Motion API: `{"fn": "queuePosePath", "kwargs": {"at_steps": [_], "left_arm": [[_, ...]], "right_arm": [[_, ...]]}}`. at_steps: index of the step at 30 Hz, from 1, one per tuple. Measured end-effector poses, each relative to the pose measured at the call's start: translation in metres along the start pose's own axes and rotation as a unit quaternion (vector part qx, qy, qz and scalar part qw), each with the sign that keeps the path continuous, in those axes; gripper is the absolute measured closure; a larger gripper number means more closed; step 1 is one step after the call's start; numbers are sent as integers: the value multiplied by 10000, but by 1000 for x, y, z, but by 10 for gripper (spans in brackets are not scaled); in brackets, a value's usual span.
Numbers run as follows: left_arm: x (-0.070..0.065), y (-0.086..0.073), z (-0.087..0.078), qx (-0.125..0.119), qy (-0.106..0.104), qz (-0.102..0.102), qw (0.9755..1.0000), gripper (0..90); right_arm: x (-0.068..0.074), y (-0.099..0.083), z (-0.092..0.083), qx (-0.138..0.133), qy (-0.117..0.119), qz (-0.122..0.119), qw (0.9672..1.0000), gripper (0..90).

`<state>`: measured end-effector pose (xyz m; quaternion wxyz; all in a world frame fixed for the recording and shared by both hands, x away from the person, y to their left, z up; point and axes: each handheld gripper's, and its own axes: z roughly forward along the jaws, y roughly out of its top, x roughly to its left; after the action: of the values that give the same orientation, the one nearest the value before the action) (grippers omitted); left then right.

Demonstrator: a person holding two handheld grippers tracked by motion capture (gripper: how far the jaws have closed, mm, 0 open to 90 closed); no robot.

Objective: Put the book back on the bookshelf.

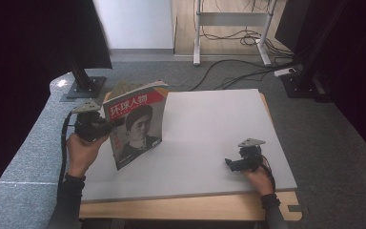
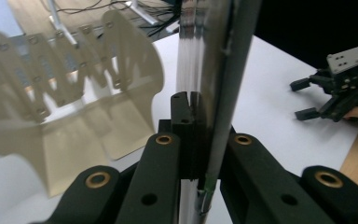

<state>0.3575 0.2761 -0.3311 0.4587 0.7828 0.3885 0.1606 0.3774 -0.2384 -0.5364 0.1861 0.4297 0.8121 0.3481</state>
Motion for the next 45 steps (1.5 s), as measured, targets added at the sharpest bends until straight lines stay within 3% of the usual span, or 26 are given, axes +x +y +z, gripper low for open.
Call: {"fn": "queuePosePath", "kwargs": {"at_steps": [8,15,25,36,45], "left_arm": [[18,-8,-23,-58,380,-237,9990,871],[34,-8,-33,-52,654,-402,9970,871],[53,-5,-44,-153,1091,-690,9915,870],[70,6,-26,-248,1237,-921,9877,871],[75,11,1,-474,1519,-880,9833,870]], "right_arm": [[0,0,0,-4,-5,-7,10000,12],[0,0,0,-2,15,2,10000,10],[0,0,0,-1,17,22,10000,10],[0,0,0,-1,21,18,10000,10],[0,0,0,-2,18,29,10000,10]]}}
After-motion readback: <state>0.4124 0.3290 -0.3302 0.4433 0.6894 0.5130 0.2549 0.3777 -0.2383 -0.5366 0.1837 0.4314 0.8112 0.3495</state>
